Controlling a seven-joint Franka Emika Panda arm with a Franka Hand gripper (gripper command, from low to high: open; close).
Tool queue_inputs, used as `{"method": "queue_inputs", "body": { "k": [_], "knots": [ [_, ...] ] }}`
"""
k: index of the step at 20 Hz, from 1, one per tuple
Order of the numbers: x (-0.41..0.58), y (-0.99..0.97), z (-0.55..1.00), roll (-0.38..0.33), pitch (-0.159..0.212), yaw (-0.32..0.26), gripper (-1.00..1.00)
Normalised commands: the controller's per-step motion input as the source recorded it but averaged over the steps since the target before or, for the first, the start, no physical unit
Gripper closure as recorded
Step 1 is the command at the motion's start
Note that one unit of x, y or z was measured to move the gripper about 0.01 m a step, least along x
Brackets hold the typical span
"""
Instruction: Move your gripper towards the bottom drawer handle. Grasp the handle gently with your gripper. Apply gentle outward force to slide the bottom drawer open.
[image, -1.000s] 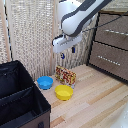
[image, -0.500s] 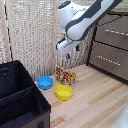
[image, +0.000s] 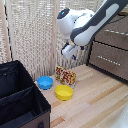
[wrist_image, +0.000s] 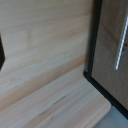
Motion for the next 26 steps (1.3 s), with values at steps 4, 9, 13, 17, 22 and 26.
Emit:
{"method": "queue_inputs", "body": {
  "k": [4, 9, 13, 17, 22, 26],
  "knots": [
    [-0.082, -0.34, 0.0, -0.343, -0.025, 0.121, -1.0],
    [-0.132, -0.39, 0.0, -0.341, -0.02, 0.107, -1.0],
    [-0.088, -0.47, -0.08, -0.296, -0.004, 0.114, -1.0],
    [0.0, -0.52, -0.43, -0.213, -0.001, 0.147, -1.0],
    [-0.001, -0.46, -0.45, -0.209, -0.003, 0.148, -1.0],
    [-0.087, -0.34, -0.2, -0.279, 0.0, 0.113, -1.0]
  ]
}}
